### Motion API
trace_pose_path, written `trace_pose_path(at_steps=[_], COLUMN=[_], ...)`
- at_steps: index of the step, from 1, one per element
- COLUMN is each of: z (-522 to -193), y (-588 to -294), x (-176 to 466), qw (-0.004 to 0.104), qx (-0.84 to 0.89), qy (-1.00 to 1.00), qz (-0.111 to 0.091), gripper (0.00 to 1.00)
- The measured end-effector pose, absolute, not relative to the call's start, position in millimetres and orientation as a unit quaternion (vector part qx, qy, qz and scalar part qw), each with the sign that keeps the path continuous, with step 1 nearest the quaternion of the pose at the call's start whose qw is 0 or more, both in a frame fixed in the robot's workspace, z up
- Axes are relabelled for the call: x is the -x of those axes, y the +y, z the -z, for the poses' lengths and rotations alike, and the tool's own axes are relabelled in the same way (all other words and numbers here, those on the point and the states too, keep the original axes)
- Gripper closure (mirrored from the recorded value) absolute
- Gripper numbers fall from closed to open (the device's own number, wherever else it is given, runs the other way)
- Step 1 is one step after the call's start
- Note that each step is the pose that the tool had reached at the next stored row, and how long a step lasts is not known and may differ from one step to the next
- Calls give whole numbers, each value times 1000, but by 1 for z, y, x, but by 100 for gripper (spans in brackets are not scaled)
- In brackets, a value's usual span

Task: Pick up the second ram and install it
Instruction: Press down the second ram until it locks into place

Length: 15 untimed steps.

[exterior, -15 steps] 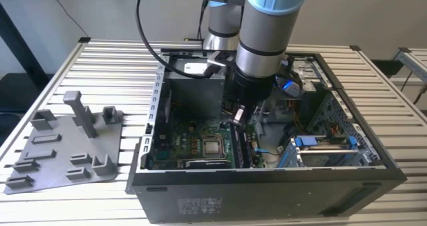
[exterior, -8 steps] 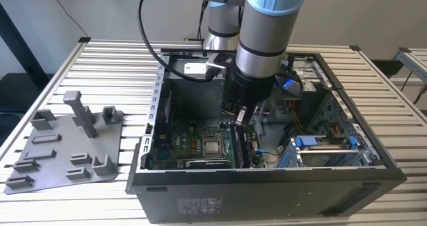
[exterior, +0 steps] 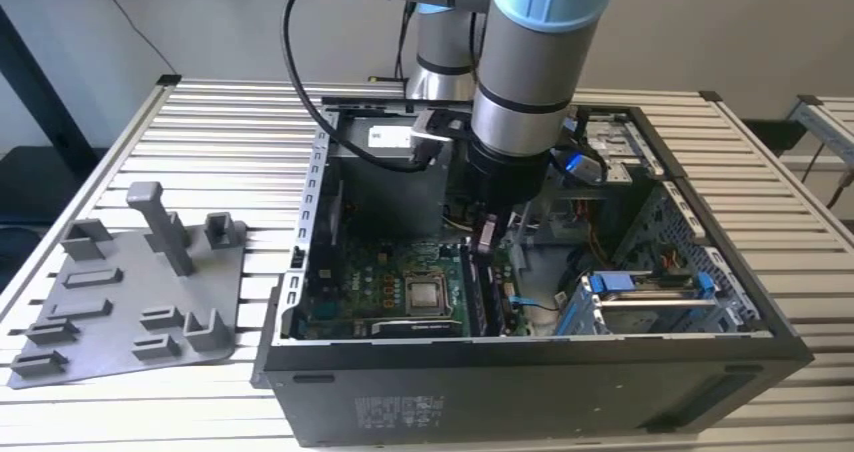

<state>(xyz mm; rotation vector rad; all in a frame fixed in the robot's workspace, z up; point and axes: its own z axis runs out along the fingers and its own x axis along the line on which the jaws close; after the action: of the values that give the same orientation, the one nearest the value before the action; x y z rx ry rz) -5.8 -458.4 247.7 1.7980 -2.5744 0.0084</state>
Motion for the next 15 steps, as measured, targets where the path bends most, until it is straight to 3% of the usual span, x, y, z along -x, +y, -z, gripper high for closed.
trace_pose_path(at_steps=[15], z=[-245], y=[-458], x=[6], qw=[-3], qx=[-616], qy=[-788], qz=[2], gripper=[89])
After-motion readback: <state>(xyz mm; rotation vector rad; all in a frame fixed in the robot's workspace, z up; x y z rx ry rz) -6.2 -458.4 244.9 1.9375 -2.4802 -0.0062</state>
